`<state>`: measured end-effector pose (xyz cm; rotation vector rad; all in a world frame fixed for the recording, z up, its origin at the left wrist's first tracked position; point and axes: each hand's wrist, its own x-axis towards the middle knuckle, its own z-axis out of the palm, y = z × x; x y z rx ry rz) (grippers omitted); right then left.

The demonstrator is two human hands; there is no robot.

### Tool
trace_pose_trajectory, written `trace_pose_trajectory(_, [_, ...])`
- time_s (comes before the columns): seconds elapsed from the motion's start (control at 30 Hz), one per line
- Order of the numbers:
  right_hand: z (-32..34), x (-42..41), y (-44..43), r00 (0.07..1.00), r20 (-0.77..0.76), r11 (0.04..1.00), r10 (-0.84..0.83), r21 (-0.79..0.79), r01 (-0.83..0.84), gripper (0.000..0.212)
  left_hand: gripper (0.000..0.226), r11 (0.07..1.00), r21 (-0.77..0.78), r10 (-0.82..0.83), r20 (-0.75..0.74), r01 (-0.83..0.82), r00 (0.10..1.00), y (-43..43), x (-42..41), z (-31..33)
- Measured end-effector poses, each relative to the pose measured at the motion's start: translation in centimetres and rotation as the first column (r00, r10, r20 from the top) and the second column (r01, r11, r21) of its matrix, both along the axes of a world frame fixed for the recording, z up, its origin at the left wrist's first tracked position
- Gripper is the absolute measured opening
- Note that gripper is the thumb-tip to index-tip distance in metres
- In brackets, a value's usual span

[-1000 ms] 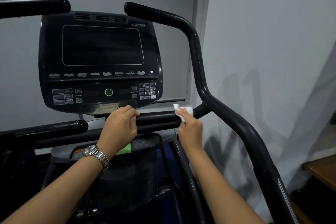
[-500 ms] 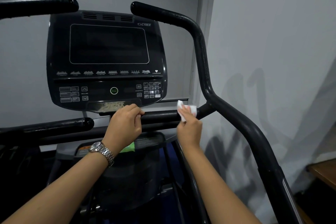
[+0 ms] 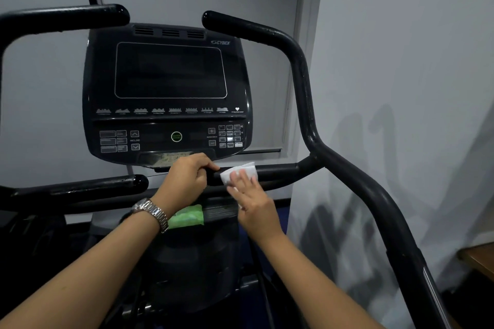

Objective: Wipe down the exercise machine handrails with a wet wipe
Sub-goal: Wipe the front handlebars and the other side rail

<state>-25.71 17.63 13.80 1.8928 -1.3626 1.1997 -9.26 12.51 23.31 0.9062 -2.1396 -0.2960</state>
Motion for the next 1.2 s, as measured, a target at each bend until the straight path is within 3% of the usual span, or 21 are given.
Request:
trace_pose_trajectory(0.17, [-0.2,0.4,-0.4,0.977,-0.212,1.000,-0.016,0.017,0.020,0.041,0.042,0.990,0.130,-0.050,-0.033,0.053,0.998,-1.9,0.3,0.3])
trace_pose_trajectory(0.43, [1.3,0.1,-0.8,0.966,-0.239,0.991,-0.102,0.062,0.120,0.024,0.043,0.936,0.325,-0.064,-0.221,0.135,0.973,-2.0,0.4,0.2])
trace_pose_trajectory(0.6, [1.7,-4.3,0.3,0.975,-0.127,0.966,-0.183,0.160,0.202,0.031,0.042,0.945,0.312,-0.042,-0.188,0.100,0.981,-1.9,0.3,0.2])
trace_pose_trajectory(0.73, [2.4,-7.1,0.6,0.896,0.210,0.844,-0.392,0.469,0.259,0.038,0.041,0.961,0.268,-0.016,-0.198,0.070,0.980,-1.6,-0.6,0.7])
trace_pose_trajectory(0.8, [2.9,-6.8,1.0,0.864,0.271,0.828,-0.424,0.503,0.248,0.042,0.040,0.970,0.239,0.010,-0.165,0.031,0.986,-1.5,-1.3,1.0])
trace_pose_trajectory(0.87, [3.8,-4.8,1.9,0.900,0.282,0.862,-0.332,0.478,0.169,0.040,0.039,0.979,0.204,0.012,-0.121,0.013,0.993,-1.3,-2.5,1.1])
trace_pose_trajectory(0.93, [5.6,-2.9,2.9,0.935,0.229,0.856,-0.270,0.503,0.124,0.035,0.038,0.986,0.165,-0.015,-0.073,0.027,0.997,-0.9,-3.8,1.4])
trace_pose_trajectory(1.03, [10.9,-3.1,3.5,0.925,0.135,0.757,-0.355,0.623,0.199,0.019,0.036,0.995,0.079,-0.070,0.058,0.065,0.996,-0.5,-5.8,2.2])
trace_pose_trajectory(1.1, [14.8,-4.5,4.0,0.935,0.118,0.722,-0.333,0.670,0.172,0.023,0.035,0.995,0.037,-0.096,0.148,0.092,0.984,-0.1,-7.0,2.8])
trace_pose_trajectory(1.2, [20.0,-6.8,5.8,0.959,-0.029,0.753,-0.281,0.613,0.239,0.035,0.037,0.991,0.011,-0.131,0.241,0.133,0.962,1.0,-8.6,3.3])
